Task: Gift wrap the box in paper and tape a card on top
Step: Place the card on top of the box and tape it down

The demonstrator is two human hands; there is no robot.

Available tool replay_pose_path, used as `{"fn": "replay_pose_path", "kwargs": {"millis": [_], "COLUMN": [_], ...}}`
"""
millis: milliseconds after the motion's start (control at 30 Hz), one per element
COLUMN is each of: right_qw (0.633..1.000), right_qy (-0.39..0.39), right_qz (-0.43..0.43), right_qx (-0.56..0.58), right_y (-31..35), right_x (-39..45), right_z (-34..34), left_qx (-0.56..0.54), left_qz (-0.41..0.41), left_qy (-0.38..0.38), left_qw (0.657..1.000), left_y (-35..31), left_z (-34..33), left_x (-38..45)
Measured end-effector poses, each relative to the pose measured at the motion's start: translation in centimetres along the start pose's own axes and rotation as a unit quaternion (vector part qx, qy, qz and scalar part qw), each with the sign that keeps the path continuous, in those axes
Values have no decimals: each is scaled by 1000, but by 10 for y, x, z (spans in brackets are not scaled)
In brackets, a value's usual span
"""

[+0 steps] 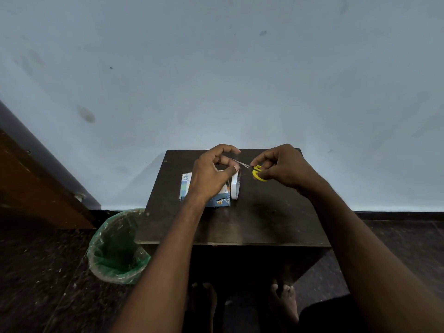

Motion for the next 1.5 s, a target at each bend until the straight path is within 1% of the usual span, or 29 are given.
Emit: {"fn": "replay_pose_path", "kwargs": {"millis": [167,300,367,500,600,667,767,800,867,933,1000,1033,1133,1267,1300,1400,1500], "right_qw": [999,998,996,979,955,949,964,972,984,994,997,996,994,986,983,978,977], "right_qy": [-6,30,19,-8,15,15,-25,-44,-63,-49,-24,-26,-72,-166,-183,-206,-196], "right_qz": [9,-13,-33,-63,-53,-49,-54,-36,31,74,63,45,15,16,15,23,54], "right_qx": [-35,-54,-76,-195,-291,-312,-259,-230,-164,-59,45,74,82,12,11,37,60], "right_y": [1,-9,-16,-29,-31,-26,-19,-12,8,21,22,19,17,25,26,28,34], "right_x": [-1,-1,2,8,11,12,14,13,9,6,3,3,2,1,0,-4,-3], "right_z": [4,2,-1,-21,-46,-52,-45,-41,-36,-38,-44,-45,-41,-29,-27,-22,-22], "left_qx": [-15,-12,-19,-38,-52,-53,-71,-78,-87,-98,-110,-119,-162,-205,-208,-226,-258], "left_qz": [18,35,37,31,28,29,41,45,48,50,56,60,86,129,141,196,242], "left_qy": [-15,-37,-34,-7,-1,0,5,11,29,49,58,55,23,-23,-33,-61,-62], "left_qw": [1000,999,999,999,998,998,997,996,995,993,991,990,983,970,967,952,934], "left_y": [2,8,8,8,8,6,7,7,7,5,5,5,8,10,11,19,25], "left_z": [0,9,9,5,4,3,2,2,0,-5,-8,-8,-5,-2,-2,2,4], "left_x": [0,2,2,1,2,2,1,1,0,0,0,0,-1,0,0,-1,-3]}}
Point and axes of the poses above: each hand's wrist, its own x-axis towards the middle knuckle, its own z-axis out of the back of the hand, y = z × x, the point moved 8 cm from there along x, towards the middle knuckle, and after that the axes turned 10 degrees about -x, right-handed, at the moved point
